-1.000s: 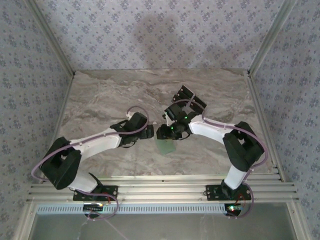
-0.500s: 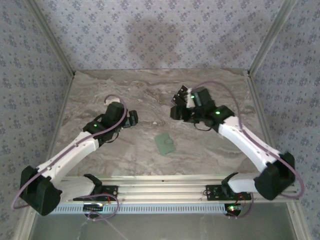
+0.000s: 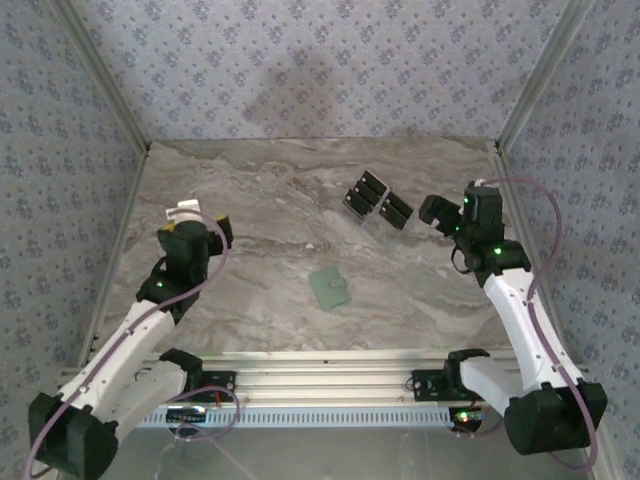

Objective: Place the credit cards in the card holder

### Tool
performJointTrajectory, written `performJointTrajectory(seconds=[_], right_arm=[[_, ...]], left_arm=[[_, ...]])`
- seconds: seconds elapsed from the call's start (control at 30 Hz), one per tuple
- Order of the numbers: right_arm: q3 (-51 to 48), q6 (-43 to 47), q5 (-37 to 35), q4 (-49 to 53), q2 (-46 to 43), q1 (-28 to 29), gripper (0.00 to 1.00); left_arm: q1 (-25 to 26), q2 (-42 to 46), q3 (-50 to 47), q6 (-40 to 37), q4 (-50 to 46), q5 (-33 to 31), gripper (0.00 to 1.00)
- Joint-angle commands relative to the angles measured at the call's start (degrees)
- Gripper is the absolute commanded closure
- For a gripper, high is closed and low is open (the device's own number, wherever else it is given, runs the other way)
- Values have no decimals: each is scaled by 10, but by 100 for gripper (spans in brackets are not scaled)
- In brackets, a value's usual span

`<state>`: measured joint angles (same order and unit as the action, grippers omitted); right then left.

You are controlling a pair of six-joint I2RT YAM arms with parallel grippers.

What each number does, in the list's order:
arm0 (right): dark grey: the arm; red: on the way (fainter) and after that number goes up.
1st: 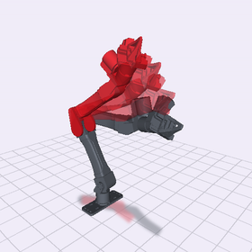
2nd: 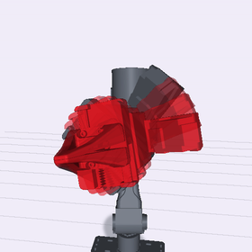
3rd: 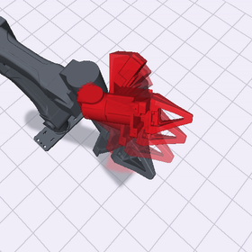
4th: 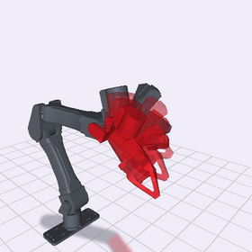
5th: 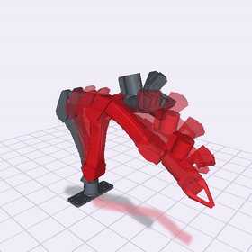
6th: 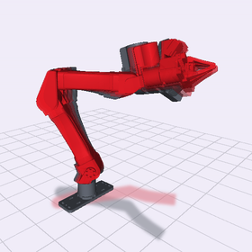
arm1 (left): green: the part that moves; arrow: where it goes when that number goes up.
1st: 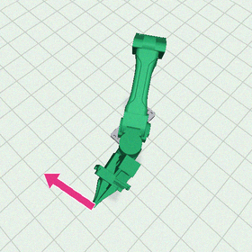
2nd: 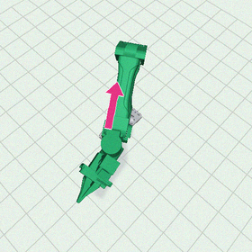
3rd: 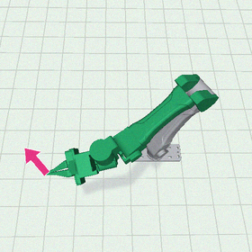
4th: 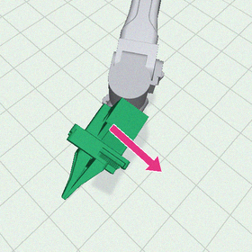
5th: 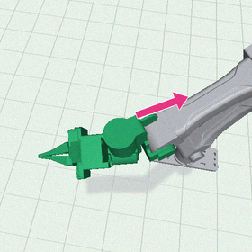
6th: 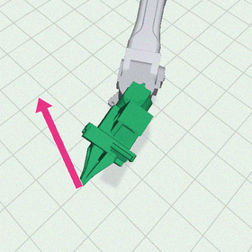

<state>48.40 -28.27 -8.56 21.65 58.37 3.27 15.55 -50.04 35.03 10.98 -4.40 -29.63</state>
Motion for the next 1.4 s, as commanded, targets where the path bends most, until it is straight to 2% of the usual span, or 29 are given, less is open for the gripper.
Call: performJointTrajectory(seconds=[0.0,0.13,0.33,0.47,0.6,0.67,0.77,0.83,0.87,0.93,0.97,1.1,1.37], right_arm=[[-45,36,-95,-102,22,-14,0],[-74,69,-131,-158,89,-28,0],[-121,139,-117,-300,176,-34,0],[-146,203,-66,-395,201,-38,0],[-191,245,-24,-496,233,-53,0],[-201,249,2,-515,231,-62,0],[-256,267,33,-644,252,-63,0],[-286,275,37,-724,287,-59,0],[-293,276,32,-767,301,-55,0],[-264,282,40,-683,286,-53,0],[-269,287,36,-712,295,-48,0],[-261,286,36,-683,289,-49,0],[-267,292,24,-696,289,-41,0]], left_arm=[[-61,-5,-27,-77,91,55,0],[-122,-41,-71,-101,173,121,0],[-131,-173,-128,-105,348,166,0],[-131,-253,-143,-122,430,174,0],[-133,-294,-127,-109,460,197,0],[-132,-324,-148,-114,528,215,0],[-133,-379,-159,-119,600,221,0],[-133,-375,-130,-111,538,214,0],[-140,-379,-125,-107,535,223,0],[-159,-379,-110,-94,503,252,0],[-164,-383,-111,-91,512,260,0],[-166,-383,-107,-89,502,263,0],[-167,-383,-109,-90,508,266,0]])
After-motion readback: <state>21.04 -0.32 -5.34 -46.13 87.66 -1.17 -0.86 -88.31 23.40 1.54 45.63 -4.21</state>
